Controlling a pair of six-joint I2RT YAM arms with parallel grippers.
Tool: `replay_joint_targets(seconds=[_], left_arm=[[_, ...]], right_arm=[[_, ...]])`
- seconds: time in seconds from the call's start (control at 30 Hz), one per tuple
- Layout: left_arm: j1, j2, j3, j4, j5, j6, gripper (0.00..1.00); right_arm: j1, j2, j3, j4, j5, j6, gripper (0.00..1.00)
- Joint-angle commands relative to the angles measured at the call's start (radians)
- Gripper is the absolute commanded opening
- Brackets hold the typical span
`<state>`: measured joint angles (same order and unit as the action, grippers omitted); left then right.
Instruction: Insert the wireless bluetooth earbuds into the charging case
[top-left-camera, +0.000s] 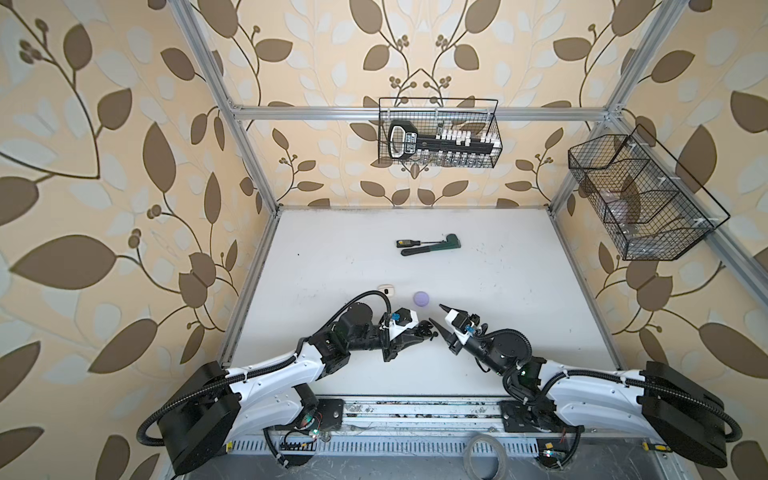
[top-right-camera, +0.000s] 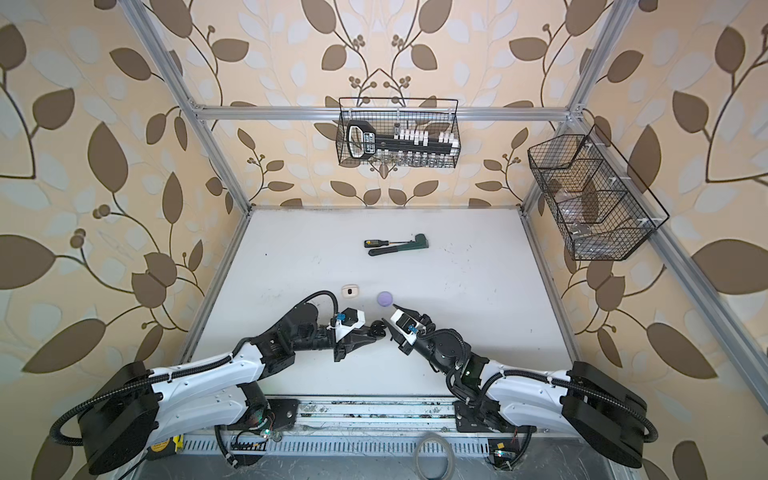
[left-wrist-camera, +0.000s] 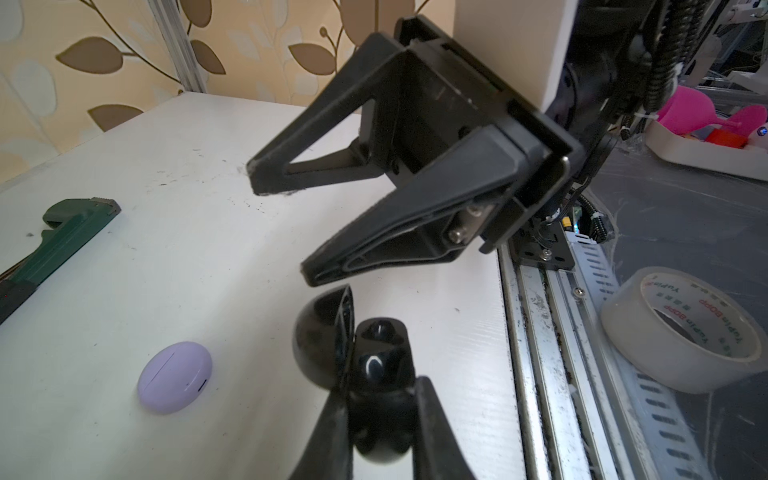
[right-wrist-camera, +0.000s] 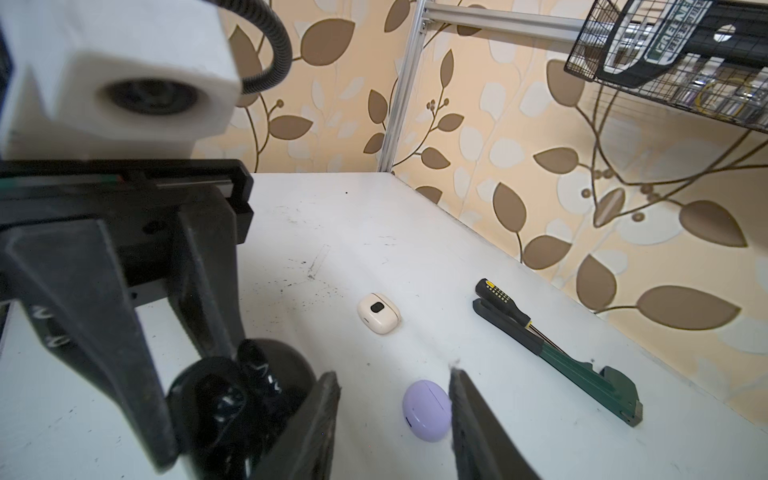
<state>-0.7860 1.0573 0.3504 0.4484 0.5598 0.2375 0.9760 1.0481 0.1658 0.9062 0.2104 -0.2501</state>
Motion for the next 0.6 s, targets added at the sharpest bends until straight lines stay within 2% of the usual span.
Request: replay_joint_targets(seconds=[0.0,0.17,0.27,0.33,0.5,0.57], left_arm=[[-0.006,-0.006,0.040,0.054,0.048,0.023,0.00],[-0.006,-0.003,0.024,0.091,0.049,0.012,0.00],[-0.004,0.002,0.001,0.152,0.039,-0.005,0.00],[-0.004,0.011,-0.023,0.215,0.023,-0.020,0.00],[0.002,0.043,-0.095,0.432,-0.011,-0.092,0.00],[0.005,0.053,-0.116,0.500,-0.011,-0.116,0.00]], right_arm=[[-0.004,0.004,0.029,0.013,0.031,0.015,0.44],[-0.004,-0.005,0.057,-0.038,0.060,0.037,0.46],[-0.004,-0.036,0.106,-0.130,0.130,0.094,0.47],[-0.008,-0.075,0.156,-0.224,0.178,0.170,0.47],[-0.024,-0.174,0.296,-0.536,0.205,0.424,0.47],[-0.025,-0.202,0.348,-0.675,0.258,0.549,0.51]])
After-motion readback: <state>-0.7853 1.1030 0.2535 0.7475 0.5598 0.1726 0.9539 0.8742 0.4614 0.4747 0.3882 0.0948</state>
